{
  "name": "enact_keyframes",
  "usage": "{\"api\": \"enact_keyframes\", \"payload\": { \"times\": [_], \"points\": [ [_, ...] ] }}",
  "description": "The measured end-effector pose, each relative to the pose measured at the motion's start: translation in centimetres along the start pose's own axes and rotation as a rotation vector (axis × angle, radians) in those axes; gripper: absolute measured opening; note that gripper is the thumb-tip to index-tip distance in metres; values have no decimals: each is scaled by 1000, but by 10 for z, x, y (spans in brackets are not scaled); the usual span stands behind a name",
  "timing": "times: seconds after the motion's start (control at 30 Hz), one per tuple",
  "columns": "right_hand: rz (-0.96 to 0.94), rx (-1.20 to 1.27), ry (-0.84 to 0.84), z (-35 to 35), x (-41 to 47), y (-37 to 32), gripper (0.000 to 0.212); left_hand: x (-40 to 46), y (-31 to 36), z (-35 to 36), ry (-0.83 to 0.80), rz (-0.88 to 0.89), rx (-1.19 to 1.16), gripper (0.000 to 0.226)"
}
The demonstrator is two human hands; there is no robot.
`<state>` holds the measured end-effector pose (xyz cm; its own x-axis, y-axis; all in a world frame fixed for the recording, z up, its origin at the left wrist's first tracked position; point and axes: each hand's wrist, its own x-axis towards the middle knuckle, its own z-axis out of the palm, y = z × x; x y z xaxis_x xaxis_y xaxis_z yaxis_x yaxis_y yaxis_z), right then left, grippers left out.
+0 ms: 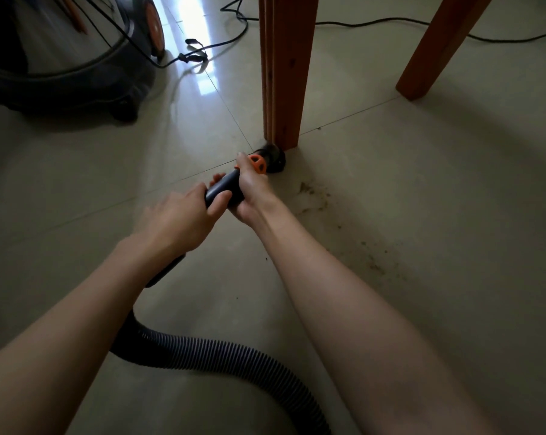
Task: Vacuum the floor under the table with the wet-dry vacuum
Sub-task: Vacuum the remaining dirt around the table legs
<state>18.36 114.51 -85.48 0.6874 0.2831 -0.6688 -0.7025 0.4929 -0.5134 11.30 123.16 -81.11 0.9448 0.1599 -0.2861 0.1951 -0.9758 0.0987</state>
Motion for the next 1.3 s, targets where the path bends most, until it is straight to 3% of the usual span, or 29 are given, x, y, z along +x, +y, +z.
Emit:
{"api": "enact_keyframes", "payload": {
  "times": [0.17, 0.4, 0.63, 0.8, 0.9, 1.3],
  "points": [
    [-33, -86, -21, 24, 16, 8, 41, 5, -21, 4, 70, -61, -112, 46],
    [-129, -33, -35, 22, 40, 14, 21, 38, -22, 8, 48, -72, -257, 35],
    [-156, -95, 2, 32, 54, -2, 23, 60, -20, 8, 61, -105, -313, 45],
    [-124, -199, 27, 48, 54, -6, 46, 69, -25, 12, 108, -208, -302, 57],
    [-92, -229, -18, 58, 53, 3, 40, 64, -32, 15, 145, -270, -258, 58],
    [-51, -69, -86, 24, 6, 41, 28, 3, -42, 21, 42, -136, -243, 48]
  ]
}}
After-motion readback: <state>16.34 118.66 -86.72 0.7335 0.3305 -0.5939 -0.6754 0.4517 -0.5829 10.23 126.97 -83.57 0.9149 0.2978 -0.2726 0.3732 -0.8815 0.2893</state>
